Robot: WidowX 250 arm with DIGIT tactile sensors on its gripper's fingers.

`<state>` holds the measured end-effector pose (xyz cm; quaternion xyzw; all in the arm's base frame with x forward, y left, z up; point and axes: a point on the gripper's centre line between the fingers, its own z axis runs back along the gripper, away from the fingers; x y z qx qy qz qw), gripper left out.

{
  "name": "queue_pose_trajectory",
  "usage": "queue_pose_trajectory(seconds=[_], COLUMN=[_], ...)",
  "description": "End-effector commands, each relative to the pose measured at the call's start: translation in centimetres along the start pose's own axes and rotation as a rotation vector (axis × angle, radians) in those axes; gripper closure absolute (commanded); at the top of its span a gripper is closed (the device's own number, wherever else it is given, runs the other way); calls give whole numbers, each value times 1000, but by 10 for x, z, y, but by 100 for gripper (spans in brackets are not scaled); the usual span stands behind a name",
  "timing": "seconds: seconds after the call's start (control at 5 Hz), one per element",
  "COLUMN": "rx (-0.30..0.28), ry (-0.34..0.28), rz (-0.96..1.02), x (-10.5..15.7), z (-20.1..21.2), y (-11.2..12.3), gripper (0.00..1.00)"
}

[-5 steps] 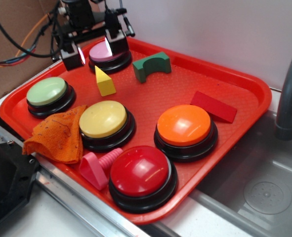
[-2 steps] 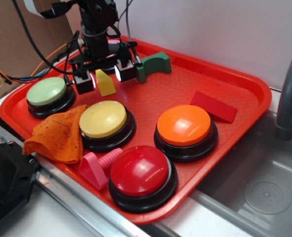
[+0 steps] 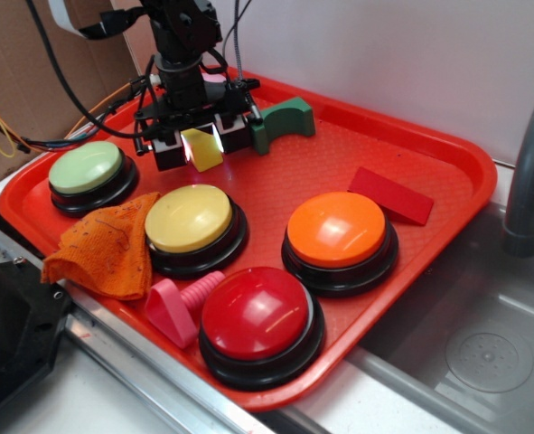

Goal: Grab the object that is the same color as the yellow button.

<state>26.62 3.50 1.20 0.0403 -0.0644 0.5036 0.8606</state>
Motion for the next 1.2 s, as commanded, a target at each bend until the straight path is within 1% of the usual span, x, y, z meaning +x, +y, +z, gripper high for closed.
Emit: queue_pose_trajectory(seconds=[0.0,0.2,0.4,0.6,0.8,1.0], rx=[8,-94,-153,-264,-316,-236], ry=[2,-18,-21,-12,-24,-10], rz=[-229,-366,-567,-687,-747,-750], x=[16,13,12,12,8,7], z=[50,87,123,149,171,161], y=[1,3,6,12,17,16], gripper=[100,100,100,100,100,100])
